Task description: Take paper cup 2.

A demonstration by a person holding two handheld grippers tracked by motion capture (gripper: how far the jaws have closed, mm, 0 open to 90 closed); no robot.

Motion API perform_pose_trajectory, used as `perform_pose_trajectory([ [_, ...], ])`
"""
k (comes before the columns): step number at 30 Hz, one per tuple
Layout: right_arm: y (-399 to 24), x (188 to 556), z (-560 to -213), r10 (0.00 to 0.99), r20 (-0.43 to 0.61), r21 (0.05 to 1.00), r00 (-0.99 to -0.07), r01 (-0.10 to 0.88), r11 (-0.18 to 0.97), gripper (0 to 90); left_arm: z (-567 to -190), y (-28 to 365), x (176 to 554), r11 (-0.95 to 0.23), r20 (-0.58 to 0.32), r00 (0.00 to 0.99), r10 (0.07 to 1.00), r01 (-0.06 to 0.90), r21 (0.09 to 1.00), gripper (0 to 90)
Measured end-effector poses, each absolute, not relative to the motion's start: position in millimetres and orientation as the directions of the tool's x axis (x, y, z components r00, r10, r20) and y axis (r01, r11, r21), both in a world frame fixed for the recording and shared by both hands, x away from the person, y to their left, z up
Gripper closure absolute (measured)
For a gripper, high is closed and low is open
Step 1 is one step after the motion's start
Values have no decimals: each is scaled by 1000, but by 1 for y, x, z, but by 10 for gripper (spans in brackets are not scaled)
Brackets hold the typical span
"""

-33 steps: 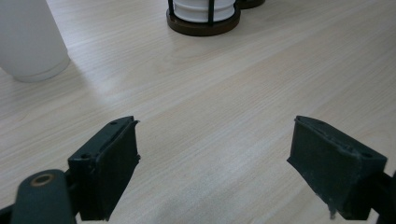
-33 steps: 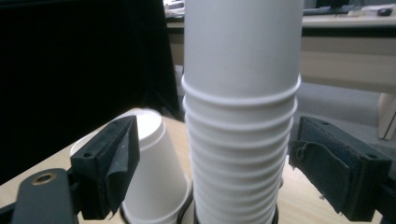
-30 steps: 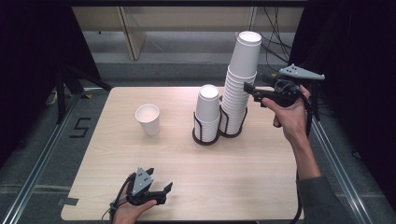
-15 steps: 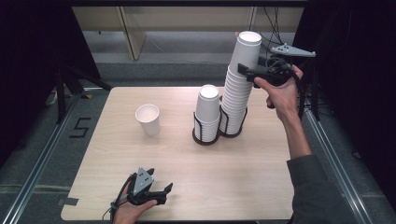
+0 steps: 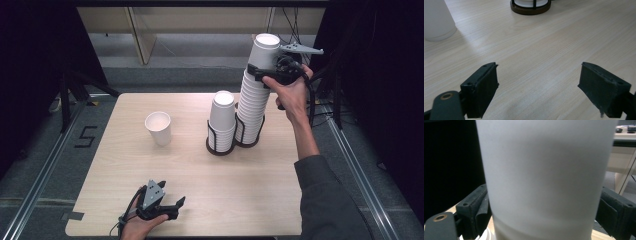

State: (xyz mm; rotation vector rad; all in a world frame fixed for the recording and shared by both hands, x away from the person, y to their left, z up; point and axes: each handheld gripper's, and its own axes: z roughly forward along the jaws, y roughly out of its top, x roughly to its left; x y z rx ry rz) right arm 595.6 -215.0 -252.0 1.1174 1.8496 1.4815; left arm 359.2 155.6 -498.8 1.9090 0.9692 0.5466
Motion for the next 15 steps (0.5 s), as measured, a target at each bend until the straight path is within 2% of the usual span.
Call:
perform_pose_trajectory([
  [10,-214,596,-244,848,98,954,-522,291,68,151,-499,156,359,-291,-10,596,803,407,866,145],
  [15,-216,593,-228,847,102,965,-522,258,42,161,-499,155,359,-299,-4,598,802,407,863,145],
])
